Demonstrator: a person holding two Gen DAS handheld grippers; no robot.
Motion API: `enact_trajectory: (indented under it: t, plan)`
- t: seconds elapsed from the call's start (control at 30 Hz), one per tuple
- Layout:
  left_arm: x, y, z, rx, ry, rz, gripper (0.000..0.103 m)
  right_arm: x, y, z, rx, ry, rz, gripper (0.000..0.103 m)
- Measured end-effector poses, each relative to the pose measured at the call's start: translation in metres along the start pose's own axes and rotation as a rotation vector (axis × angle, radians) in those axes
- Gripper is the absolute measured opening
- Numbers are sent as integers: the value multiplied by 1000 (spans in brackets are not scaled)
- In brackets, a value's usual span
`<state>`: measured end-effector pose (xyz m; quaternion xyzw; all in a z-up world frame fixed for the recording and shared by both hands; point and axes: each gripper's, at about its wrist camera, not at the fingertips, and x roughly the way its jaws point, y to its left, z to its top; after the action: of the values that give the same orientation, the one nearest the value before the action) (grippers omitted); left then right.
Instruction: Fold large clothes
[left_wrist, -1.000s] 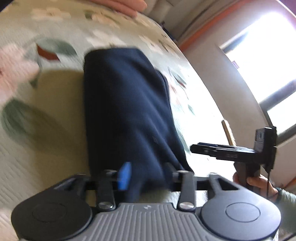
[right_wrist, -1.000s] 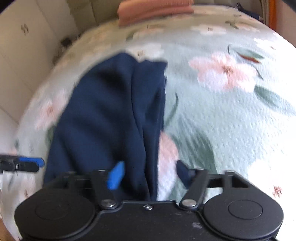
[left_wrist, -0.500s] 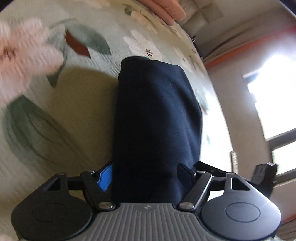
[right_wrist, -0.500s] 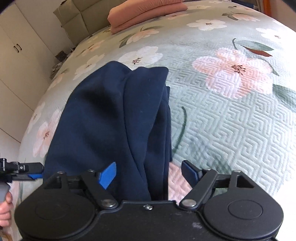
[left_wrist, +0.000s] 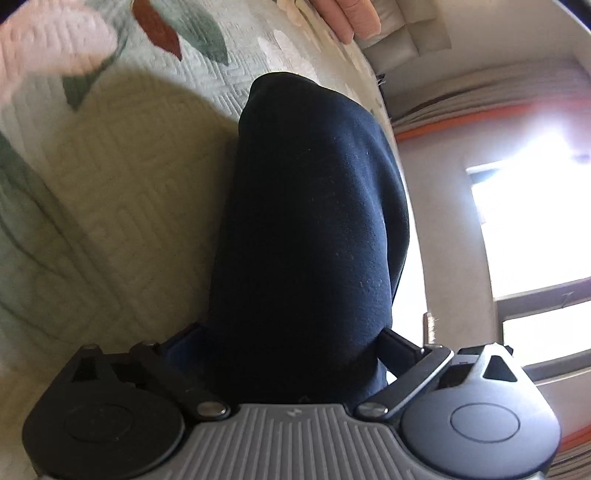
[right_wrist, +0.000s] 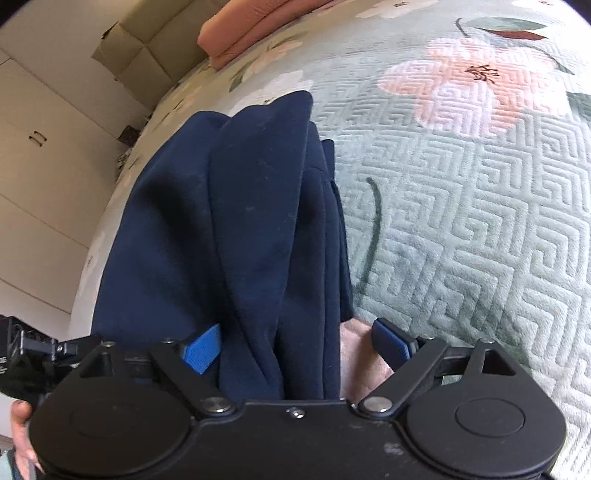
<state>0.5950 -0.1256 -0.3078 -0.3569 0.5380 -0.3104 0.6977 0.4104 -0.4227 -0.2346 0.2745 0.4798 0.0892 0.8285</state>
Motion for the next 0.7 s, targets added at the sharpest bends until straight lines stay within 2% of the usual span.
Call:
enact_trajectory:
  t: [0.1,0.17,0.2,0.23,0.27,0.4,0.5,0.7]
  plan:
    - [4,-3,-3,15,-16,-1,103,6,0,-1,-1,10,81,102]
    - [6,-5,-7,35,-36,7,103,11,1,-1,-4,5,121,78]
    - [6,-7,-10,43,-47,12,100,13,1,0,12,7,135,77]
    - [6,-8,-11,61,-58,18,93,13,2,0,16,-3,136,71]
    - [5,-10,-13,83,-68,28,90,12,3,-1,8,-8,134,65]
    - [-5,-14,-23,112,-102,24,76,2,17,-5,-59,-42,101,58]
    - [-17,-21,-28,123,-128,-32,68,-7,37,-8,-103,-87,90,52]
    - [-70,-40,-41,164,-177,-114,67,-39,74,-21,-114,-166,151,51]
